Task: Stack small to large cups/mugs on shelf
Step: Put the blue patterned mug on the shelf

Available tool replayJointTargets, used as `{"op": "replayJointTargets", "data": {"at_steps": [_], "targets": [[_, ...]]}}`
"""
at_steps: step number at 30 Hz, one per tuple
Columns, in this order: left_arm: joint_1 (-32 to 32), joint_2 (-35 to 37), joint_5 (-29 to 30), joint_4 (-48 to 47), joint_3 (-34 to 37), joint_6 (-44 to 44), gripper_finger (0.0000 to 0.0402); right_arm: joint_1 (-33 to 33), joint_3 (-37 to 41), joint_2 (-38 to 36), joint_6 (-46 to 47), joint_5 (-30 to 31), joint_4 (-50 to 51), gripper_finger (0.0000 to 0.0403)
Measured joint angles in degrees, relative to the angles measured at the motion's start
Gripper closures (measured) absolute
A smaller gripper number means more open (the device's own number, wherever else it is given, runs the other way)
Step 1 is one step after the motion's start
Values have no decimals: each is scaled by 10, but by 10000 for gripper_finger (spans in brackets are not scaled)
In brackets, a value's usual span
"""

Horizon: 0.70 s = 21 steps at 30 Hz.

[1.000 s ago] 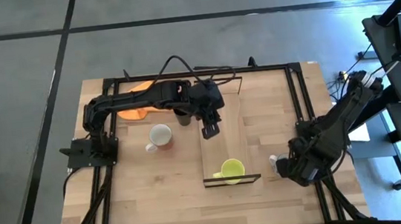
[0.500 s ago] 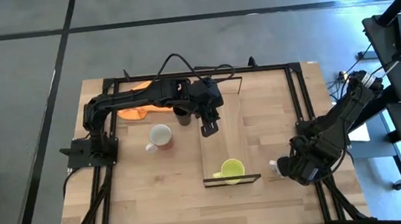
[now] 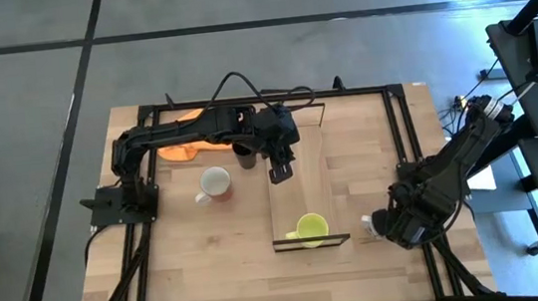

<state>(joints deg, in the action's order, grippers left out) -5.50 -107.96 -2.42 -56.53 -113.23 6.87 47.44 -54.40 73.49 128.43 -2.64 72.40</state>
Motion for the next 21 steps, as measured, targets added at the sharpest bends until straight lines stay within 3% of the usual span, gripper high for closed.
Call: {"op": "replayJointTargets", "data": {"at_steps": [6,15,21], "targets": [[0,0,0,0,0,0,343,0,48,0,1,0,-78,298],[0,0,0,-1,0,1,343,0,48,-2,-6,2,-66,300],[0,0,0,-1,0,2,343,0,48,-2,-10,1,-65,340]]}}
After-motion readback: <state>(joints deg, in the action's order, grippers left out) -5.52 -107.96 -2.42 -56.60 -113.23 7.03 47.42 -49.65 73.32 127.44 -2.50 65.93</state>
